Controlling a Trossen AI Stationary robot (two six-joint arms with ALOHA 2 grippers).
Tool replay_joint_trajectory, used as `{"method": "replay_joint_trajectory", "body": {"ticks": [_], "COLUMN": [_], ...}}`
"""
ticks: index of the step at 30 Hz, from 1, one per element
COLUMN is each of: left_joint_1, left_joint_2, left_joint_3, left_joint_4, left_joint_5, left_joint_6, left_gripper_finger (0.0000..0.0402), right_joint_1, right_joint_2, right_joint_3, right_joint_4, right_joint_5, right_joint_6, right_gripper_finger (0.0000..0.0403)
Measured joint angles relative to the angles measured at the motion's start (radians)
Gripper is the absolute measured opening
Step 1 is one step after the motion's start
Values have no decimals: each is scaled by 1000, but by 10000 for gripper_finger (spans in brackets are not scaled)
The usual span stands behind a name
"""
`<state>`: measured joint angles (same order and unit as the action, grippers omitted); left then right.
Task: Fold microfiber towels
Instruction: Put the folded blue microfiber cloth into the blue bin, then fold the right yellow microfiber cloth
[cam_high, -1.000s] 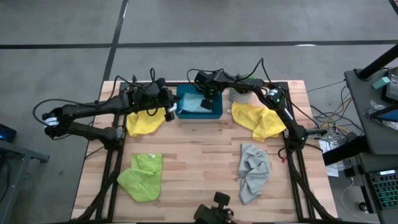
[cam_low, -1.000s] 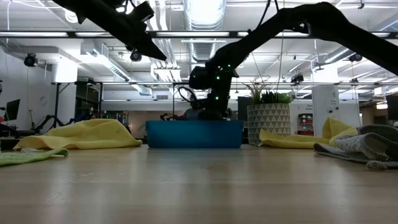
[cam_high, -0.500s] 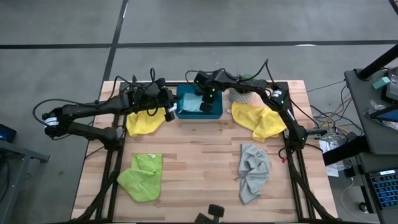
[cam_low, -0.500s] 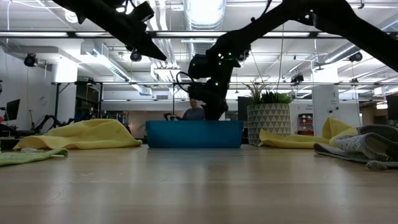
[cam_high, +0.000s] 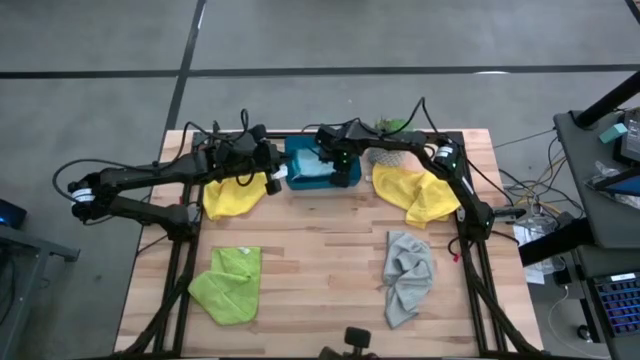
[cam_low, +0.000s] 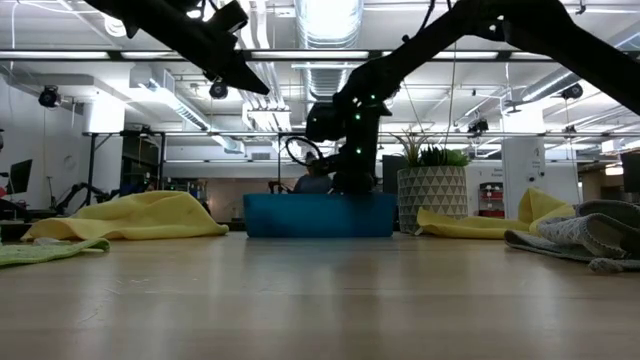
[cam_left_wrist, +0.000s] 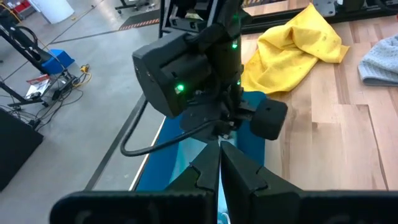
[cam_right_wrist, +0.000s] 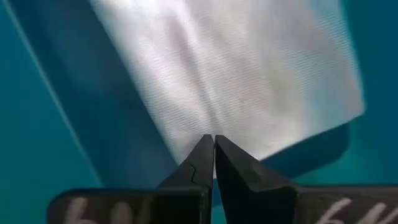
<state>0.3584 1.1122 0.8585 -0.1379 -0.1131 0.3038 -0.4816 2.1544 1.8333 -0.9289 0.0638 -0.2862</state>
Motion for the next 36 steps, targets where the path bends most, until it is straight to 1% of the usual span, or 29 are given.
{"method": "replay_joint_trajectory", "body": {"ticks": [8,11,14,16,18,22,25,27,32,36], "left_joint_1": [0,0,0,0,3,29,51,55,54,54], "left_joint_2": [0,0,0,1,9,55,117,170,307,399], "left_joint_3": [0,0,0,-1,-2,-5,-5,-8,-19,-19], "left_joint_4": [-8,-24,-57,-109,-177,-314,-447,-498,-473,-391], "left_joint_5": [0,0,0,0,0,4,57,95,104,23], "left_joint_6": [-7,-10,-44,-62,-58,-3,17,17,-7,-44], "left_gripper_finger": [0,0,0,0,0,0,0,0,0,0], "right_joint_1": [4,9,18,31,52,92,122,140,164,167], "right_joint_2": [-16,-58,-120,-168,-226,-364,-460,-522,-647,-707], "right_joint_3": [87,77,39,-4,-62,-211,-340,-417,-564,-632], "right_joint_4": [-65,-66,-65,-53,-35,63,166,225,355,412], "right_joint_5": [-17,-28,-95,-125,-132,-136,-136,-136,-136,-134], "right_joint_6": [-1,18,41,53,66,105,142,165,212,234], "right_gripper_finger": [9,9,9,9,9,9,9,9,9,9]}}
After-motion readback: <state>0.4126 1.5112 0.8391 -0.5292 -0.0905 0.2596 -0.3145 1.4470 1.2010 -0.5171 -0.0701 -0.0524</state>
